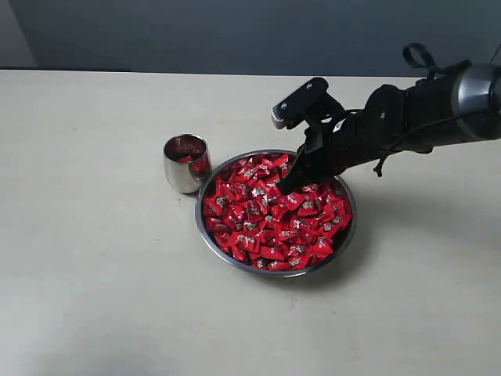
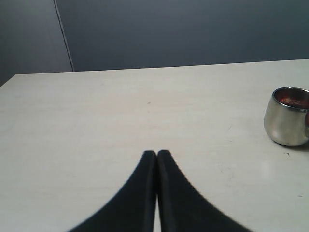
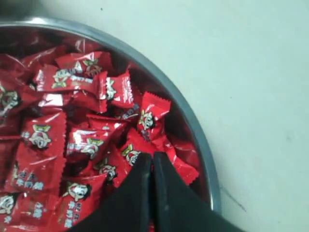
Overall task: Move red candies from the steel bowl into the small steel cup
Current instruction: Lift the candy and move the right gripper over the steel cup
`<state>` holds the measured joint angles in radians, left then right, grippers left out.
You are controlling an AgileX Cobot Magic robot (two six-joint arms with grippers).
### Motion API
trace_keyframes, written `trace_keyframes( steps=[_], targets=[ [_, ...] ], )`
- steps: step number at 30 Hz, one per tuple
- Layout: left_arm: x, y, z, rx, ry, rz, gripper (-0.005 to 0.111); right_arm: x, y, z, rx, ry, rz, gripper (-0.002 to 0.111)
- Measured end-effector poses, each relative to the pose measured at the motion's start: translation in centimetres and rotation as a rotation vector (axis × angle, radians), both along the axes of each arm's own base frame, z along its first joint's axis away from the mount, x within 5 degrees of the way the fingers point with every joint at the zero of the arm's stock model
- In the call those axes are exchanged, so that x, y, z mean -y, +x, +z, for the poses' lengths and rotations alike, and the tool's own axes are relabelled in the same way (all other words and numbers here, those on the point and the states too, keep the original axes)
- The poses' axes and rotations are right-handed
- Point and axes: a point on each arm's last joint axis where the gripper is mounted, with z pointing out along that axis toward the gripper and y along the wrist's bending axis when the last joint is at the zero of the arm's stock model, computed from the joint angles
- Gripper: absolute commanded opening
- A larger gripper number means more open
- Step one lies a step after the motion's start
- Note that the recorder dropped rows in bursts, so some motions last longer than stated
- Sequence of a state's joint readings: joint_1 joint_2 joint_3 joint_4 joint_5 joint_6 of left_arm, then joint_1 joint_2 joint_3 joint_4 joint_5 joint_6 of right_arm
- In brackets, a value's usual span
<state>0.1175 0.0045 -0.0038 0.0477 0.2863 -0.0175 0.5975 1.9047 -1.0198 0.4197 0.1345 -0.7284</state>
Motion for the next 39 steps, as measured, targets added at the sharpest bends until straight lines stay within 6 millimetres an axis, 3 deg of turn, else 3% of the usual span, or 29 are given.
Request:
trace_keyframes(
  steps=[8, 23, 31, 39],
  targets=[
    [0.0, 0.0, 0.0, 0.000, 0.000, 0.000, 0.000, 0.1, -0.2, 3.1, 0.058, 0.060, -0.019, -0.001],
    [0.0, 0.0, 0.0, 0.000, 0.000, 0.000, 0.000, -1.1, 0.1, 4.4, 0.178, 0.143, -0.066, -0.001],
    [0.0, 0.0, 0.0, 0.000, 0.000, 0.000, 0.000, -3.8, 1.9, 4.8, 0.220, 0.175, -0.037, -0.001],
    [0.0, 0.0, 0.0, 0.000, 0.000, 0.000, 0.000, -9.0, 1.9, 4.0, 0.268, 0.167, 0.103, -0.001]
  ],
)
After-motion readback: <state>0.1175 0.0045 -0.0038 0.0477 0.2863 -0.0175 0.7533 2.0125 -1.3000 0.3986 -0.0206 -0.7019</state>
